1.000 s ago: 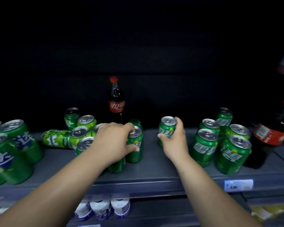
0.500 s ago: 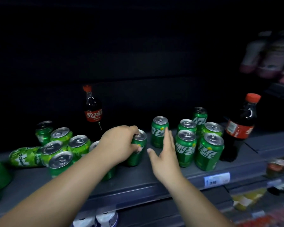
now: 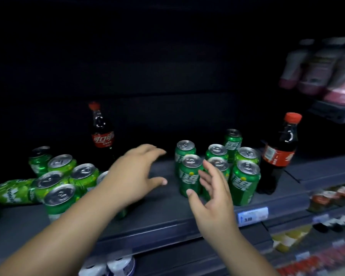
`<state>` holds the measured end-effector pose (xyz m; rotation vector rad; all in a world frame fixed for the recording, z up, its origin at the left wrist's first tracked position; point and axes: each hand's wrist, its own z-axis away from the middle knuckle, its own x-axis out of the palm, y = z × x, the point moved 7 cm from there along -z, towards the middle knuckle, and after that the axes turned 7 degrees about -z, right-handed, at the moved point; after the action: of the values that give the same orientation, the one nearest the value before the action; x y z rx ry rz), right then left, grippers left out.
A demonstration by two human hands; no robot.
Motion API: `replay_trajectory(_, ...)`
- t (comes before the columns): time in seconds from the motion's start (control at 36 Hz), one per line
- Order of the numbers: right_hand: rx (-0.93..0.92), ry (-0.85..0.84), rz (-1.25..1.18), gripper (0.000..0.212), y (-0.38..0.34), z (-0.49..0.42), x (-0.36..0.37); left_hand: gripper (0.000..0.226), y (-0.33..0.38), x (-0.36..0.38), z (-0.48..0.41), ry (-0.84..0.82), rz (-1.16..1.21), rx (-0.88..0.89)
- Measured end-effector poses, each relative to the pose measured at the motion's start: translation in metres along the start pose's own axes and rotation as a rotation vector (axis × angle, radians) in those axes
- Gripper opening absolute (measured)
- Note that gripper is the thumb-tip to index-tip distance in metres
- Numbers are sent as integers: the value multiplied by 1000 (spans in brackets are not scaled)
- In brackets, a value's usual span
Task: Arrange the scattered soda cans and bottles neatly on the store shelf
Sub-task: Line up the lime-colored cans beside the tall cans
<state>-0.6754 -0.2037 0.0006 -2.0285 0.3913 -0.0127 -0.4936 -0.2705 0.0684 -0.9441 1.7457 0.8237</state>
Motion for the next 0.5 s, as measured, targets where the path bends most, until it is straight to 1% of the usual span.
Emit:
replay_trajectory(0.08, 72, -164, 9, 75, 5, 1, 28, 68, -40, -19, 43, 55, -102, -104)
replay_trajectory(0.14, 136, -293, 27, 70, 10, 2, 54, 63, -60, -26, 71, 112, -135, -168)
replay_trajectory(0.19, 162, -371, 60, 68, 13, 1, 81, 59, -72, -31, 96, 184, -143, -208)
replay_trajectory(0.22, 169, -404, 77, 70, 14, -1, 95, 58, -77, -33, 107, 218, -144, -221)
replay_trajectory(0.28, 198, -467, 82, 78, 18, -2, 124, 60, -85, -34, 126, 261, -144, -259)
replay_trajectory(0.33, 233, -528, 58, 89, 21, -2, 150, 63, -96, -31, 142, 263, -144, -342)
replay_trajectory(0.39, 254, -582, 31, 95, 20, 0, 171, 70, -107, -24, 153, 238, -123, -439)
replay_trajectory(0.44, 267, -582, 4, 89, 18, 0, 181, 73, -114, -18, 159, 222, -83, -491)
replay_trajectory(0.5, 264, -541, 0, 82, 19, 0, 182, 66, -116, -15, 161, 229, -86, -502)
